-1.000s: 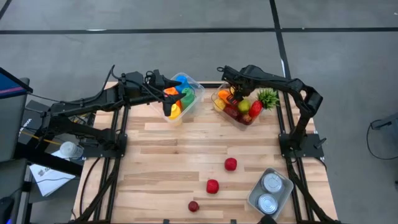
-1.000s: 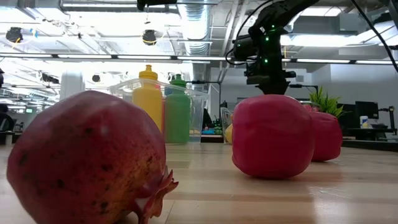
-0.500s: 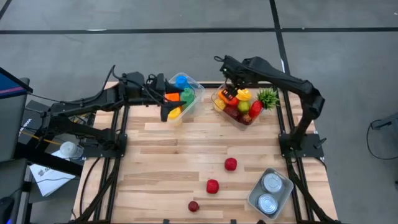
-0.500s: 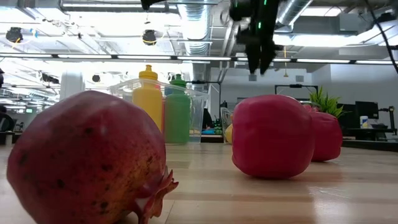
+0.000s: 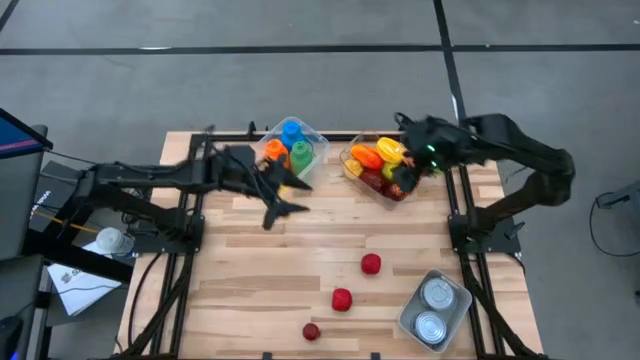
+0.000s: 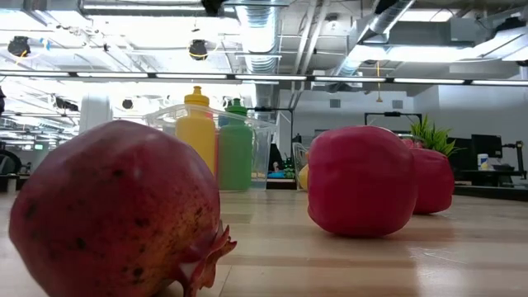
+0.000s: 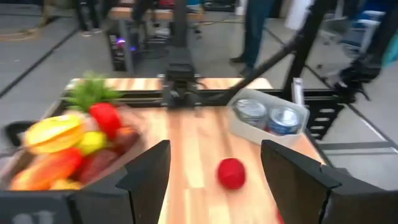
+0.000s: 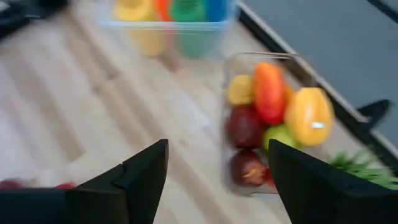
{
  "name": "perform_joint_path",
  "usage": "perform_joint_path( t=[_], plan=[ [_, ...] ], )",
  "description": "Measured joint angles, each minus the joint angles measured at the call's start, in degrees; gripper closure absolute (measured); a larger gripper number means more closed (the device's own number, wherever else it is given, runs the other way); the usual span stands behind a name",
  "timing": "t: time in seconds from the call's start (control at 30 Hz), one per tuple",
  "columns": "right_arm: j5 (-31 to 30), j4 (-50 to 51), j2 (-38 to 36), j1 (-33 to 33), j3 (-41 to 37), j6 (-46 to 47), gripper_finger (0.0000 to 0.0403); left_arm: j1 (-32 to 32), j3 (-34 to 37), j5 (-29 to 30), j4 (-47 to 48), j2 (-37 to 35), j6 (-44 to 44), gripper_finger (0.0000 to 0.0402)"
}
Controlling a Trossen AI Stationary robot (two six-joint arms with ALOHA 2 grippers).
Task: Pick & Place Food Item
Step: Put the bottom red apple into the right transparent bin
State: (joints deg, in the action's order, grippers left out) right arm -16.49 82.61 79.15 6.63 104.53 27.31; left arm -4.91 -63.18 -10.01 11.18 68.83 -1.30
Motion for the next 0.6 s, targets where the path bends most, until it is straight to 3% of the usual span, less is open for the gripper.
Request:
perform_joint_path(
  t=[0.27,0.6],
  plan=[
    [-0.50,0.19,-3.96,-14.41,-0.02,6.60,0.0138,9.60,2.99,0.05,-14.52,11.31,3.15,0.0162],
    [-3.14,0.32,-1.24,-27.73,-0.02,13.44,0.0138,20.22,3.04,3.16,-29.73,29.18,3.13,0.0162]
  ],
)
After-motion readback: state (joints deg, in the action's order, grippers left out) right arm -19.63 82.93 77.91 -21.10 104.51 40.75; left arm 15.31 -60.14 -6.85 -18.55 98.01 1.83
